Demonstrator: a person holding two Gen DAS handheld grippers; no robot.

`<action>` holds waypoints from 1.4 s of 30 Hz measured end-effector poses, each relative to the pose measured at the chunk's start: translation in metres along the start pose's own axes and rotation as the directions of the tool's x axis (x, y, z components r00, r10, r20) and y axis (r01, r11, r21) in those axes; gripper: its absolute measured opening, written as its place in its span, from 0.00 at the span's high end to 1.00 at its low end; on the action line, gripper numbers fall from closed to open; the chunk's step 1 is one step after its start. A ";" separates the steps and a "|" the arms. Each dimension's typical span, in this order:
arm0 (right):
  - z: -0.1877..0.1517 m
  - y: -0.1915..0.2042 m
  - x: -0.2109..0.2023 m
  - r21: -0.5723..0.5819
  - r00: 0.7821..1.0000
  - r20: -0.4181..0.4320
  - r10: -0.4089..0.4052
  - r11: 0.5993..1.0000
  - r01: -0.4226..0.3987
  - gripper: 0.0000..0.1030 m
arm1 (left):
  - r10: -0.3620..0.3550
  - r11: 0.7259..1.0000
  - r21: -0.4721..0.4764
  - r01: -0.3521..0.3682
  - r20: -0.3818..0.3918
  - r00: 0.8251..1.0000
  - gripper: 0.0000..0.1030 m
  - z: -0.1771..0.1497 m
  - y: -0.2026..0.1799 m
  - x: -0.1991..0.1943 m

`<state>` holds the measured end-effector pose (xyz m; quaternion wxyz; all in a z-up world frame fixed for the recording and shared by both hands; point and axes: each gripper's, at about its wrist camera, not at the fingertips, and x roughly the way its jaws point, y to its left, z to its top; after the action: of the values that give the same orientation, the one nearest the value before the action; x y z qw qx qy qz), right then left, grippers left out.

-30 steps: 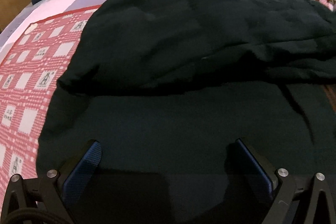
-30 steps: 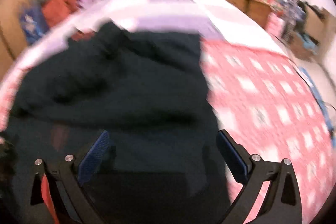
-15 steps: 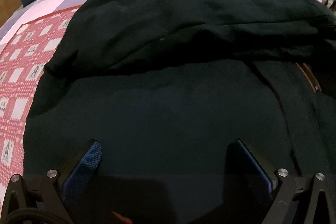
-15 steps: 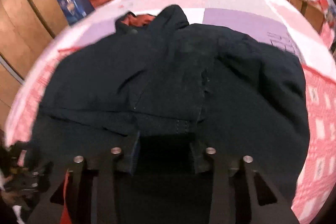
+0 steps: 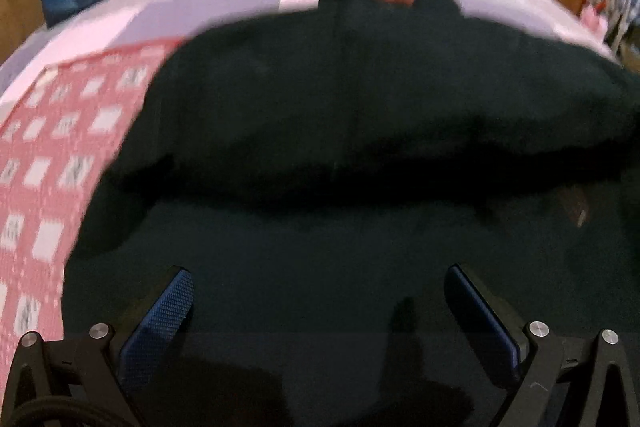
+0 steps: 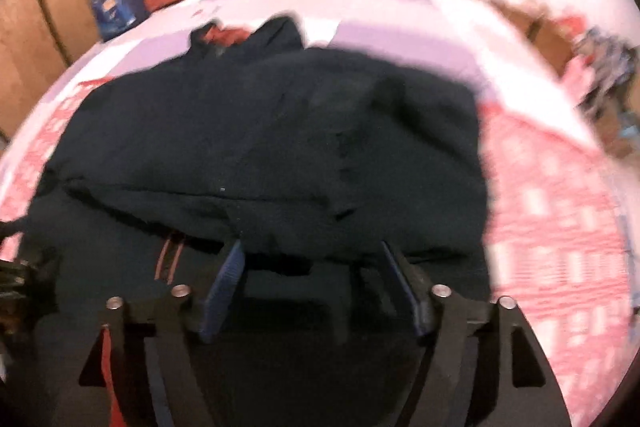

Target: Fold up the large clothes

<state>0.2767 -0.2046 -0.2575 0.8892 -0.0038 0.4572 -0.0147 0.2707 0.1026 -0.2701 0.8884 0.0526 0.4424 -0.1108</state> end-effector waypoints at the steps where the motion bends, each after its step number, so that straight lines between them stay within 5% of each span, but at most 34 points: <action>1: 0.000 0.005 -0.009 -0.008 0.998 0.043 -0.056 0.998 0.056 0.23 | -0.008 1.000 -0.001 0.008 0.025 1.000 0.00 0.010 -0.004 -0.001; 3: 0.000 0.022 -0.026 -0.029 0.981 0.141 -0.131 0.990 0.136 0.23 | -0.020 1.000 0.004 0.020 0.065 0.998 0.00 0.034 -0.013 0.000; 5: 0.009 0.041 -0.030 -0.068 0.977 0.180 -0.113 0.990 0.127 0.23 | -0.029 1.000 0.009 0.029 0.090 0.996 0.00 0.057 -0.022 0.006; 8: 0.024 0.060 -0.020 -0.116 0.984 0.132 -0.117 0.984 0.132 0.23 | -0.019 1.000 0.013 0.017 0.112 0.994 0.00 0.082 -0.028 0.015; 13: 0.040 0.043 -0.015 0.073 0.983 0.169 -0.076 0.995 0.064 0.23 | 0.016 1.000 0.014 -0.017 0.086 0.996 0.00 0.106 -0.038 0.048; 18: 0.062 0.087 0.044 -0.074 0.997 0.083 0.002 0.997 0.004 0.23 | 0.133 0.991 0.006 -0.133 0.007 0.991 0.00 0.112 -0.029 0.091; 20: 0.061 0.078 0.072 -0.081 1.000 0.018 -0.012 0.997 0.013 0.23 | 0.140 0.987 -0.065 -0.144 -0.054 0.989 0.00 0.103 0.006 0.111; 23: 0.053 0.031 0.082 -0.009 0.997 0.035 -0.075 0.997 0.075 0.23 | 0.218 0.968 -0.113 -0.223 -0.061 0.974 0.00 0.096 0.046 0.112; 26: 0.040 -0.020 0.081 0.103 0.997 0.005 -0.083 0.991 0.082 0.13 | 0.227 0.954 -0.179 -0.241 -0.095 0.969 0.00 0.086 0.080 0.109; 28: 0.036 -0.032 0.074 0.123 0.998 0.012 -0.061 0.991 0.059 0.13 | 0.224 0.952 -0.189 -0.240 -0.103 0.969 0.00 0.080 0.084 0.104; 31: 0.031 -0.015 0.041 0.018 0.985 0.111 -0.133 0.991 0.131 0.13 | 0.182 0.967 -0.170 -0.190 -0.067 0.981 0.00 0.069 0.071 0.081; 34: 0.016 0.001 0.016 -0.035 0.990 0.141 0.003 0.999 0.002 0.13 | 0.201 0.978 -0.055 -0.203 -0.047 0.979 0.00 0.045 0.042 0.068; 36: -0.011 0.008 0.021 -0.121 0.998 0.050 -0.022 0.992 0.028 0.13 | 0.220 0.973 -0.044 -0.228 -0.138 0.966 0.00 0.023 0.047 0.071; 38: -0.038 -0.021 0.039 -0.067 0.991 -0.108 -0.073 0.996 0.066 0.13 | 0.241 0.962 -0.073 -0.261 -0.211 0.947 0.00 0.004 0.059 0.066; 39: -0.051 -0.044 0.036 -0.001 0.990 -0.131 -0.054 0.999 0.054 0.13 | 0.250 0.959 -0.080 -0.272 -0.215 0.944 0.00 -0.004 0.064 0.057; 42: -0.076 -0.098 0.008 0.031 0.972 -0.133 -0.193 0.980 0.198 0.13 | 0.287 0.949 -0.069 -0.309 -0.224 0.931 0.00 -0.037 0.067 0.015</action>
<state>0.2179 -0.3022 -0.3063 0.8519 -0.0282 0.5107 -0.1125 0.2673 0.1724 -0.3051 0.8444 0.0848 0.5262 0.0544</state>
